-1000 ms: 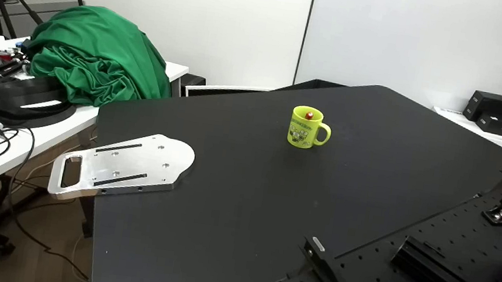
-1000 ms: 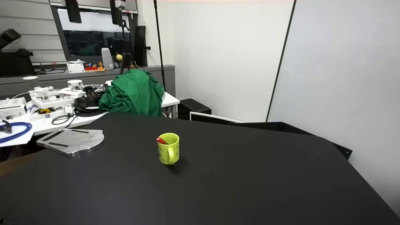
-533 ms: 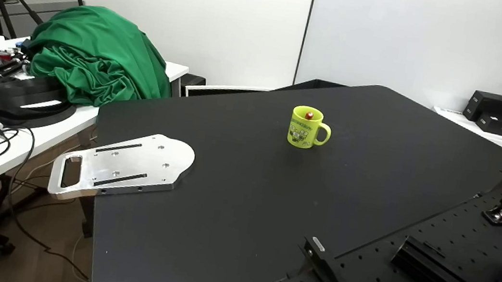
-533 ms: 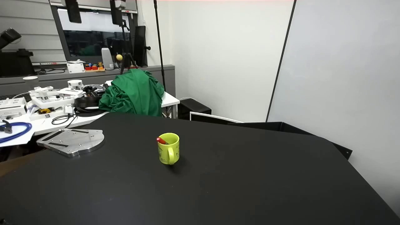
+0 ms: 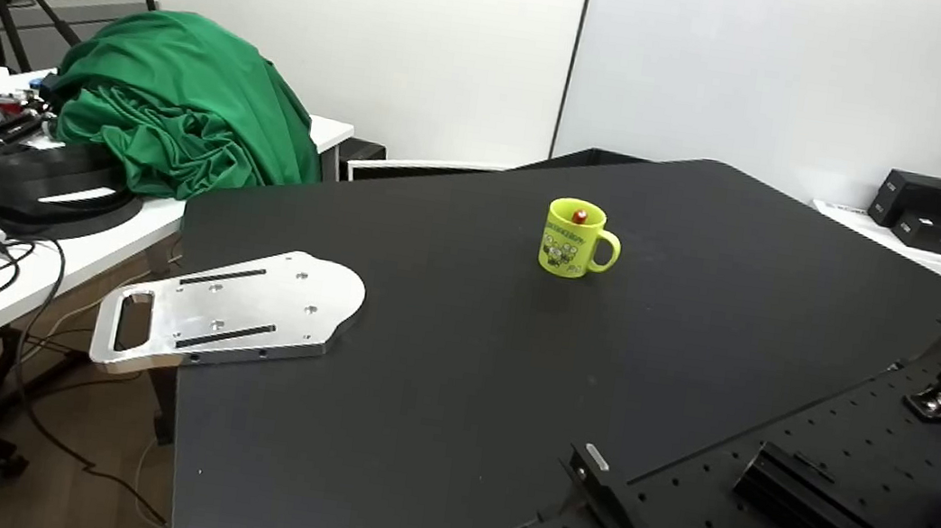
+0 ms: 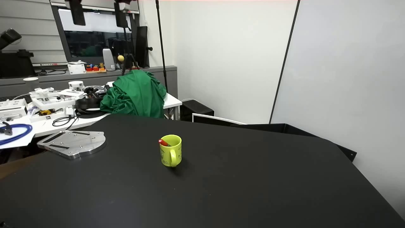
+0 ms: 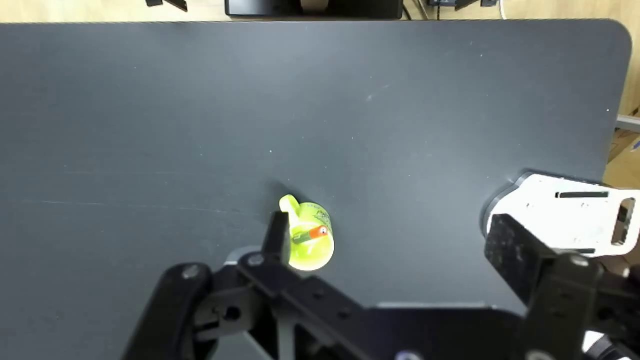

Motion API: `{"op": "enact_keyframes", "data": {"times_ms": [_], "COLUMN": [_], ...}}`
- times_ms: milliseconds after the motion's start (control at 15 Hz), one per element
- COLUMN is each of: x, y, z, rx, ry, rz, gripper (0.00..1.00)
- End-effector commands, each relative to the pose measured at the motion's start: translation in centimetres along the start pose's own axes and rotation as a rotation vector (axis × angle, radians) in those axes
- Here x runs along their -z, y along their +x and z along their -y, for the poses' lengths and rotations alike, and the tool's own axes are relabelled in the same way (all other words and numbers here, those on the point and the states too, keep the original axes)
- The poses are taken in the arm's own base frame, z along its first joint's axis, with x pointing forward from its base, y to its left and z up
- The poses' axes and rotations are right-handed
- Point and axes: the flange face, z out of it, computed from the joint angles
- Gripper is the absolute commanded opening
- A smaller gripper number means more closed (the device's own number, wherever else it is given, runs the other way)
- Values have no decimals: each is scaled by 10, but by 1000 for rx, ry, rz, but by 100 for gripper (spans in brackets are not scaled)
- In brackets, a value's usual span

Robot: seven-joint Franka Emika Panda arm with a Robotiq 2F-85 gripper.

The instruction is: Take the pen out of the mug and place it on the table

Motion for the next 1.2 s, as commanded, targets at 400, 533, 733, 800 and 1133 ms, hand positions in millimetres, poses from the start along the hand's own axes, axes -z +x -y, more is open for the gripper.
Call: {"op": "enact_keyframes", "data": {"times_ms": [400,533,733,800,1133], "x": [-59,-78,-109,-119,-173], "y": [137,170,215,229,282], "z": [-78,-93,-106,-109,-115], "rx": [-97,-120,-159,-164,-189], "ry": [-23,-24,-22,-19,7], "rz": [64,99,144,158,260], "gripper": [100,100,100,100,100]}}
